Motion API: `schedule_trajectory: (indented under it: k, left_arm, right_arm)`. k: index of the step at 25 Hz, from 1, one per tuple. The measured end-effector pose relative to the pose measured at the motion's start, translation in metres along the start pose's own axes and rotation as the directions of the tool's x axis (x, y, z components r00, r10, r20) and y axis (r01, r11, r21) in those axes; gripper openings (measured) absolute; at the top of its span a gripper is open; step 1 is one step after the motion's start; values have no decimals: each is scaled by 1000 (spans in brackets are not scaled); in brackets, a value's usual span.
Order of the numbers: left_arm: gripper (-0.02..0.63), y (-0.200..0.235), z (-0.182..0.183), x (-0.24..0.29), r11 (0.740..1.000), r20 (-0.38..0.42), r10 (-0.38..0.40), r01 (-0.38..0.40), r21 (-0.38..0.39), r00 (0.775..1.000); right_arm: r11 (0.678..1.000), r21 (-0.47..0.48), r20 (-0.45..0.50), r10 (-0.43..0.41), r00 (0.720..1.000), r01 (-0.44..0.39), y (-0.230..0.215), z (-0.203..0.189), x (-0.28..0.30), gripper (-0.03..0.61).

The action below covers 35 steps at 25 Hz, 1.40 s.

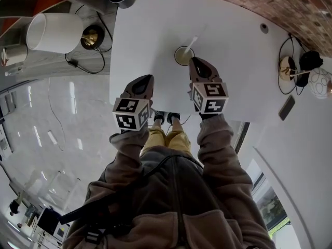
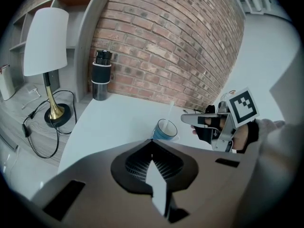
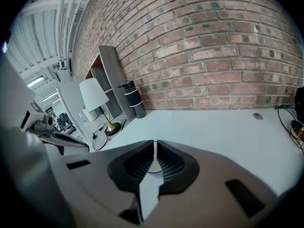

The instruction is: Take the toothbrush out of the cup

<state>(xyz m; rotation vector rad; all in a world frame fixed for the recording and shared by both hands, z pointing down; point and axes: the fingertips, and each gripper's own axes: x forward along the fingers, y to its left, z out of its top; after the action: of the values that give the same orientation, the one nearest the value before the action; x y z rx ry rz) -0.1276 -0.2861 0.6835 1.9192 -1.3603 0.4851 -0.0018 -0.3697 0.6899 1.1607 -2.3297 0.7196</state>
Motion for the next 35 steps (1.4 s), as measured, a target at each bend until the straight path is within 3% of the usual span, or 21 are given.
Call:
schedule_trajectory:
  k: [2,4,7,22,35]
  left_arm:
    - [4,2,0,0,1000,-2,1,-1,-1,1000]
    - [3,3,-2,-1,1000,-4,3,-3,-3,1000]
    - [5,5,-7,-3,1000,-9,5,-5,-11,1000]
    - [4,17,-17,-7,999,-25,20,-21,-32,999]
    - [5,16,-21,-7,999,-26,21,-22,-32,999]
  right_arm:
    - [1000,0,-2,1,1000,-1,-3,3,9,6]
    - [1000,5,-8,4,1000,-4,-6,4,17,57]
    - [1000,9,-25,-2,1000,2,-11,3,29,61]
    - [1000,2,-100,-28,995,28,-20,-5,61,63]
    - [994,-106,-91,-42,995,32,-12,-1,57,49]
